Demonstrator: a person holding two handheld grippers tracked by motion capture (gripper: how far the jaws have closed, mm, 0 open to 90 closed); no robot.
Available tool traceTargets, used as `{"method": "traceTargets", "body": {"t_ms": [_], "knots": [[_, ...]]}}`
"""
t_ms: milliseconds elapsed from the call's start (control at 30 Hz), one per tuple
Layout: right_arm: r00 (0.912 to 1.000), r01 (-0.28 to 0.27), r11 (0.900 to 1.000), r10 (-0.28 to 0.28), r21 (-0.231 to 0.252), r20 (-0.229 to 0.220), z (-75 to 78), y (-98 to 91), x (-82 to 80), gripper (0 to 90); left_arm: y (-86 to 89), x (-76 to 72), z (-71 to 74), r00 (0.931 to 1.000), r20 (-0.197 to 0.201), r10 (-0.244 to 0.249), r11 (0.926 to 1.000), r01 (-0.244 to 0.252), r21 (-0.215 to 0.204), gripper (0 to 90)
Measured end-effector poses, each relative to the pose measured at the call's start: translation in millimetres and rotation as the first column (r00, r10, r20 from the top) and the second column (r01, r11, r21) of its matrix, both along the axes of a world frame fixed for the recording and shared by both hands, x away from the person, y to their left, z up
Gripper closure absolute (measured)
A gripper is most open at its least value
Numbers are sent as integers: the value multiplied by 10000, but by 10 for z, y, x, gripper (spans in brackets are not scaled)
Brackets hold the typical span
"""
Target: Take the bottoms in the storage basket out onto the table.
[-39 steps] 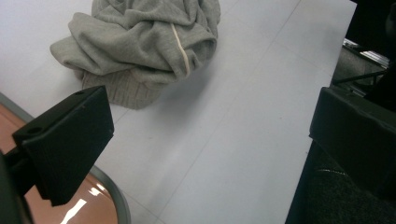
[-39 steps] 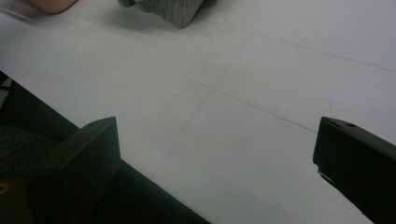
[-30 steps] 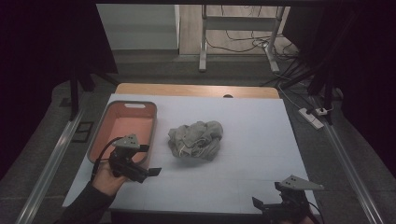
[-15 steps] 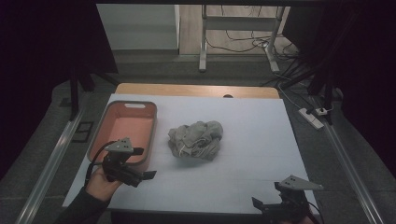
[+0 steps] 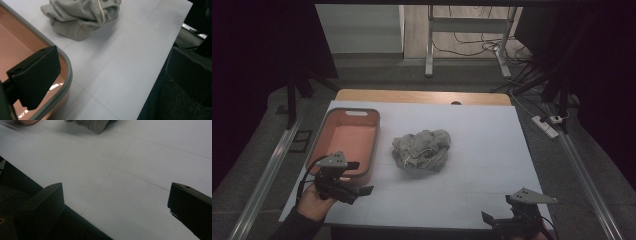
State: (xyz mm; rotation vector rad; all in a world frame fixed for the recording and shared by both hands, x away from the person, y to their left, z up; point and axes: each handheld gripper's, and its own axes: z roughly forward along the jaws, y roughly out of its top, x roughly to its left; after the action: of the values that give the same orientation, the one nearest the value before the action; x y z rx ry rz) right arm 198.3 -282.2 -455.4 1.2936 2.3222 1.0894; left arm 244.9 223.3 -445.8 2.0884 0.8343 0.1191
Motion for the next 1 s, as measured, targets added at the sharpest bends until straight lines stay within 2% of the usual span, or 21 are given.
{"method": "traceTargets", "body": {"t_ms": [667, 1000], "knots": [[10000, -6, 10000, 6, -62, 4, -1, 6, 1, 9, 249, -215, -56, 9976, -2, 687, 9973, -687, -244, 0], [10000, -30, 10000, 30, -77, -8, 0, 8, -1, 9, 399, -337, -95, 9933, -46, 1159, 9927, -1160, -331, 0]]}}
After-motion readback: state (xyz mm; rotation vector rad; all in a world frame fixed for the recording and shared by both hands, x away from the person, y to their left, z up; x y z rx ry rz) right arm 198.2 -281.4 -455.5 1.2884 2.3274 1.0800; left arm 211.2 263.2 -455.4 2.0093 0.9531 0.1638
